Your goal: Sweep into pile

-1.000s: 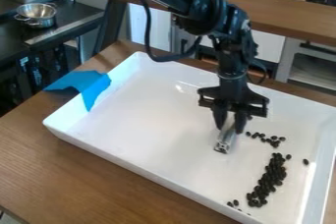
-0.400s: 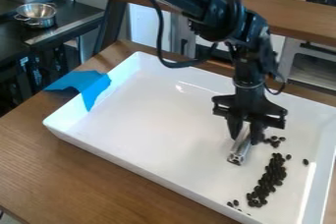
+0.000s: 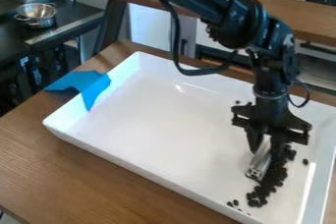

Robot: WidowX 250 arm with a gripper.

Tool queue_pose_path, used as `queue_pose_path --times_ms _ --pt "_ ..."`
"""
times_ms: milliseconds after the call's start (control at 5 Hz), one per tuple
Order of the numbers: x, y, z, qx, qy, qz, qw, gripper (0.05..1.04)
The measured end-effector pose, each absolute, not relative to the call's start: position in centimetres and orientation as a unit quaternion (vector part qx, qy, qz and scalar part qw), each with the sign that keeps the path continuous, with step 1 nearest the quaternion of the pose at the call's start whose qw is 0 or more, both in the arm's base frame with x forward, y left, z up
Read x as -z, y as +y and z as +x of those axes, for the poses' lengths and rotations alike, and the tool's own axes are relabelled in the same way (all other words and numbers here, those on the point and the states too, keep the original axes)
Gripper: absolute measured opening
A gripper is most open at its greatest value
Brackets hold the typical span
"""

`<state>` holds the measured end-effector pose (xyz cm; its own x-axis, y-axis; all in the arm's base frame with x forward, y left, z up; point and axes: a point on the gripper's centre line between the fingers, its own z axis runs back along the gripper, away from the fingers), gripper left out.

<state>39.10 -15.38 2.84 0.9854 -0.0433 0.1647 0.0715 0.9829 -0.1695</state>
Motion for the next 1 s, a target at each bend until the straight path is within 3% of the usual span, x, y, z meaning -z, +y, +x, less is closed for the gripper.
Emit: queue_pose_path --times_ms 400,600,1000 --pt "-3.7 -14.8 39.1 0.033 -0.092 -0.101 0.99 0.359" --pt "-6.6 -12.3 39.9 -0.002 -0.124 -0.116 0.985 0.36" --pt "-7.5 -7.6 40.7 -0.066 -0.121 -0.115 0.984 0.359"
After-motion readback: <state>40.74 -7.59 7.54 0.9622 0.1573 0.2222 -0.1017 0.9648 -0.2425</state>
